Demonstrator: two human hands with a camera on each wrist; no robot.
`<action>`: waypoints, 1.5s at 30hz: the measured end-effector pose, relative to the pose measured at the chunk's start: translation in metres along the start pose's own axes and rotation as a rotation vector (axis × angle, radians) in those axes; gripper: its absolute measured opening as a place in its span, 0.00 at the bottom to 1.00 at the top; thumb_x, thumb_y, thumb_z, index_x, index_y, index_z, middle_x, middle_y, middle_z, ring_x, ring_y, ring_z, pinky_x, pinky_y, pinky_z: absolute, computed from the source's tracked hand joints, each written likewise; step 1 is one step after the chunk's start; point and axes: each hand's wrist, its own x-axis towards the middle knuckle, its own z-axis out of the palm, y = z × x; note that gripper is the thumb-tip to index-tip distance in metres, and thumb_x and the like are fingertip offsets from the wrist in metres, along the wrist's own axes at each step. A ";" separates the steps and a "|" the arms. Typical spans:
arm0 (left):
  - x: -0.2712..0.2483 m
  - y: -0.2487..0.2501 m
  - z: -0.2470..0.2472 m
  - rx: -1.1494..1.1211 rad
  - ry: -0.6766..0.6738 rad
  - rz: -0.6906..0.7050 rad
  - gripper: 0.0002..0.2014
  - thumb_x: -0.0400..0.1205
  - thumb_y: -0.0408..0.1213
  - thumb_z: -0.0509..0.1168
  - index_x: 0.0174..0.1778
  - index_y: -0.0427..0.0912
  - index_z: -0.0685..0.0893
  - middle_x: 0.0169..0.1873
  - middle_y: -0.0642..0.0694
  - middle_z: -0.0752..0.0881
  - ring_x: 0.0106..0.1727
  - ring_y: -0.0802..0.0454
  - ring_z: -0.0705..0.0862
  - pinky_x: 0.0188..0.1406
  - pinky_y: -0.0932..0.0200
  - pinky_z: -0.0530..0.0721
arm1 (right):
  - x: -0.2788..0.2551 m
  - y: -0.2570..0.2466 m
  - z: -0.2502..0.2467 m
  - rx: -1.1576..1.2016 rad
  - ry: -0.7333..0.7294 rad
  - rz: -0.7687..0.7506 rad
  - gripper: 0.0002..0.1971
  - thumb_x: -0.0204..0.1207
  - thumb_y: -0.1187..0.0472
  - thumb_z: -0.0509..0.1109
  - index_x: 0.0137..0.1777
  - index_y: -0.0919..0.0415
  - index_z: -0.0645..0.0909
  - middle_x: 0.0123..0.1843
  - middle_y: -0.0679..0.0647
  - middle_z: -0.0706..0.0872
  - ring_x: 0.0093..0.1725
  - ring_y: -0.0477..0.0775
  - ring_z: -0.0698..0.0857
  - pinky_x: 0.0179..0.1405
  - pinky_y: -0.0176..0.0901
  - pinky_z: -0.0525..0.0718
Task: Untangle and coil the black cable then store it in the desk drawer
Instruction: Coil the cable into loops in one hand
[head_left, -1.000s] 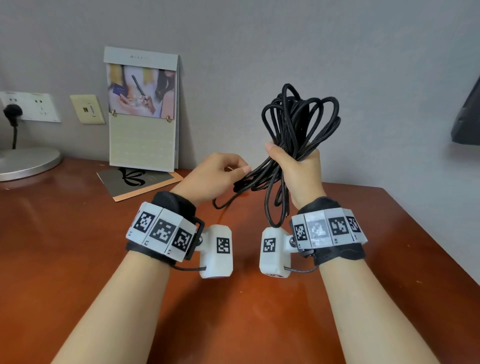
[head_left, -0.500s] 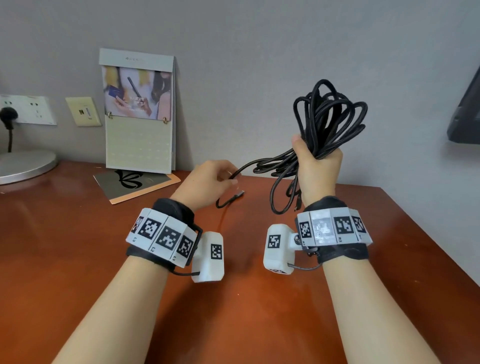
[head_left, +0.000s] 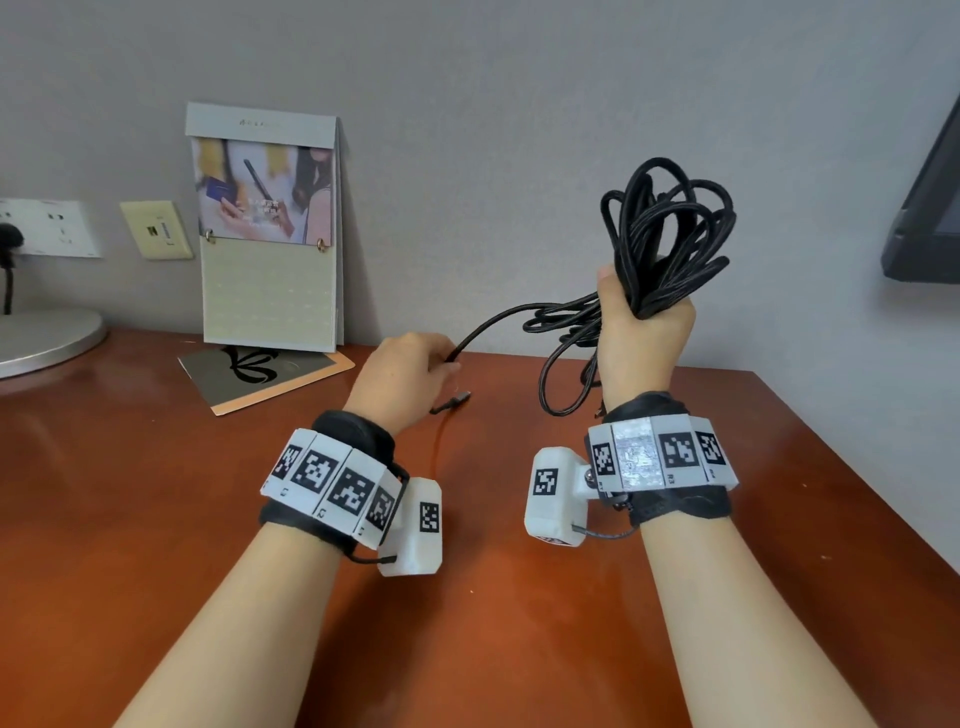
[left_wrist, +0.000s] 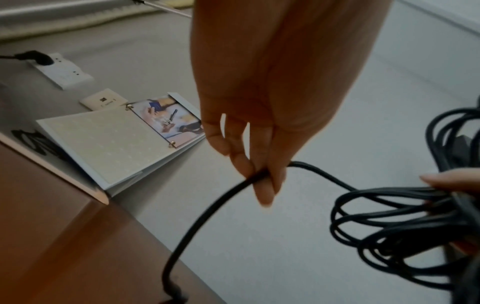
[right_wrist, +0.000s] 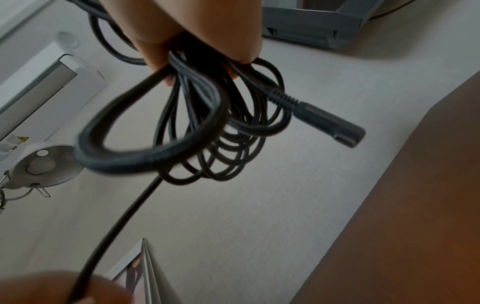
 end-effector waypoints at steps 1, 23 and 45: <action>0.000 0.002 -0.001 -0.029 0.032 0.001 0.08 0.84 0.35 0.62 0.52 0.42 0.86 0.38 0.49 0.89 0.49 0.51 0.85 0.49 0.61 0.78 | 0.000 0.002 0.000 -0.009 -0.002 0.006 0.03 0.73 0.70 0.72 0.43 0.65 0.80 0.31 0.45 0.80 0.29 0.32 0.79 0.35 0.25 0.78; 0.002 0.012 -0.001 -0.284 -0.168 0.214 0.03 0.78 0.38 0.70 0.42 0.45 0.89 0.63 0.53 0.83 0.64 0.59 0.80 0.71 0.60 0.73 | -0.013 0.011 0.009 -0.211 -0.289 0.076 0.04 0.73 0.66 0.73 0.39 0.62 0.80 0.32 0.49 0.82 0.35 0.48 0.81 0.37 0.35 0.80; 0.000 0.012 -0.009 -0.391 0.043 0.110 0.19 0.73 0.54 0.71 0.36 0.40 0.78 0.29 0.52 0.81 0.28 0.61 0.76 0.36 0.64 0.75 | -0.035 -0.014 0.019 0.148 -0.506 0.476 0.07 0.72 0.70 0.72 0.39 0.60 0.79 0.31 0.49 0.84 0.33 0.42 0.86 0.38 0.36 0.83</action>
